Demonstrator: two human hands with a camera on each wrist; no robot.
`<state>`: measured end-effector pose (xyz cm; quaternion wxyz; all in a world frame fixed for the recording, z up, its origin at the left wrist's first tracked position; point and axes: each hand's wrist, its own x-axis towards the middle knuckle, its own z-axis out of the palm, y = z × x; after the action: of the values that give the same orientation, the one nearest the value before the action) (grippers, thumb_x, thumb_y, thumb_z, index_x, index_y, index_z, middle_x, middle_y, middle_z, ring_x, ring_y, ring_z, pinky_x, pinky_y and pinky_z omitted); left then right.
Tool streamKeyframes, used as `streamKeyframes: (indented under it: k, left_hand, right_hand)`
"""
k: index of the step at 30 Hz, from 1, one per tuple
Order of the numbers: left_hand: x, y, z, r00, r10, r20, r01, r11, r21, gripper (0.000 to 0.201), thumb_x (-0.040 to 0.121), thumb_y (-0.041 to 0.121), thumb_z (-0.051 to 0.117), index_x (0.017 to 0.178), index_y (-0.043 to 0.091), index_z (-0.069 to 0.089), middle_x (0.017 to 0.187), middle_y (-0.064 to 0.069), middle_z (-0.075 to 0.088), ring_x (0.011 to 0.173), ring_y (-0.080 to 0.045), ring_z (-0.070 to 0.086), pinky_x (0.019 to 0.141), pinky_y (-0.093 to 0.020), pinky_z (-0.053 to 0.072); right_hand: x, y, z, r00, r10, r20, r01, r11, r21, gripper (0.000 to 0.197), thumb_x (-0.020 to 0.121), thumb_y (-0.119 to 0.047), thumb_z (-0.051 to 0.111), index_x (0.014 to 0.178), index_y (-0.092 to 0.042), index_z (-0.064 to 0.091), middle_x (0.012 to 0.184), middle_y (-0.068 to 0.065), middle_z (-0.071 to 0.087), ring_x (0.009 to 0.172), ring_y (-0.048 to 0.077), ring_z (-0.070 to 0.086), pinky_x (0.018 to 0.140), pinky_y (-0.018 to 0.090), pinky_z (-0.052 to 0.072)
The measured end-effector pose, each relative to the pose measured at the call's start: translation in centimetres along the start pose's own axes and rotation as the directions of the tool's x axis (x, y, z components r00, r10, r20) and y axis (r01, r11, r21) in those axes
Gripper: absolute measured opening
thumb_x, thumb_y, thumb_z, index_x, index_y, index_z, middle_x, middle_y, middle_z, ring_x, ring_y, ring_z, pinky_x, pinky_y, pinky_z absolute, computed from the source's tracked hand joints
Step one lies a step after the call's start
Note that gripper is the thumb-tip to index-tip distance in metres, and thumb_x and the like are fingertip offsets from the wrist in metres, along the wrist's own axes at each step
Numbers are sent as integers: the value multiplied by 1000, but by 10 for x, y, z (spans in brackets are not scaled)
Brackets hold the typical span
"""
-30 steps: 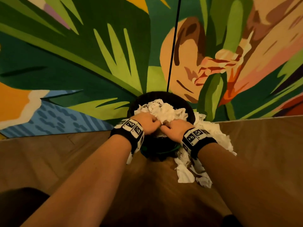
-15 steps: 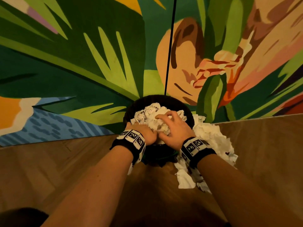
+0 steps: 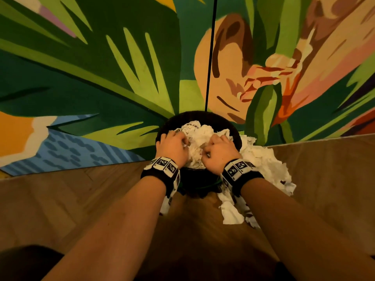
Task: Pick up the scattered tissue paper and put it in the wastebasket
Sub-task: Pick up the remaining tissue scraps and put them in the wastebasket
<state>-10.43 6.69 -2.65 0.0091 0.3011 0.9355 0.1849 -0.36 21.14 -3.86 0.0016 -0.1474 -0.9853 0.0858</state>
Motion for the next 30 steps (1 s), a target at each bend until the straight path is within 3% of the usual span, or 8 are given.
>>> streamKeyframes:
  k: [5,11,13,16,19,23,27,30]
  left_hand:
    - [-3,-7,-24,998,-57,-17,54,990,-133,16,89,38,63,77,34,52,85,9,66,96,-23,60,93,-46,45]
    - [-12,17,-61,992,-81,-101,87,995,54,23,91,53,48,90,33,59,101,0,65,115,-32,47,96,-51,35]
    - [-20,38,-73,985,-7,-175,11,1000,20,21,91,44,48,91,27,60,97,-2,64,106,-33,50,91,-47,41]
    - [-36,83,-77,970,171,-175,-194,973,-123,16,92,35,48,94,23,58,74,-1,60,76,-29,58,67,-35,46]
    - [-58,137,-53,928,372,-17,-369,915,-161,16,94,35,47,100,24,57,72,-1,62,66,-26,60,58,-32,47]
    - [-86,179,18,823,507,255,-487,862,-143,20,95,33,47,106,25,61,84,-7,63,68,-24,53,57,-30,38]
    - [-103,156,104,724,306,618,-266,951,-159,29,97,28,48,119,18,63,120,-12,63,108,-32,60,85,-35,49]
    - [-123,117,159,653,144,744,-154,986,-56,49,97,24,50,145,25,41,153,-8,32,136,-32,39,110,-38,39]
  right_hand:
    - [-14,1,-10,989,22,-143,16,965,263,36,84,-36,53,119,-36,57,108,-3,49,113,25,43,99,44,31]
    - [-36,25,-43,965,76,-249,48,888,457,30,76,-25,62,101,-33,50,91,-10,45,96,20,46,81,39,35]
    - [-44,43,-53,942,160,-295,22,847,531,27,74,-21,63,92,-32,47,87,-12,45,87,19,47,76,38,37]
    - [-54,73,-57,892,313,-326,-61,798,600,24,73,-20,62,87,-29,45,83,-6,47,72,16,46,64,32,39]
    - [-69,100,-43,840,468,-274,-197,735,649,21,76,-16,63,85,-26,47,78,-5,49,67,11,46,56,25,31]
    - [-96,129,-1,844,533,-57,-426,731,533,16,79,-9,61,86,-22,53,84,4,60,79,26,56,61,30,36]
    - [-141,129,70,796,560,230,-603,701,380,17,87,-19,62,103,-23,59,114,6,60,98,24,58,78,29,44]
    - [-184,119,132,775,446,448,-587,770,249,54,92,-21,58,143,-26,41,154,8,27,133,29,42,106,37,41]
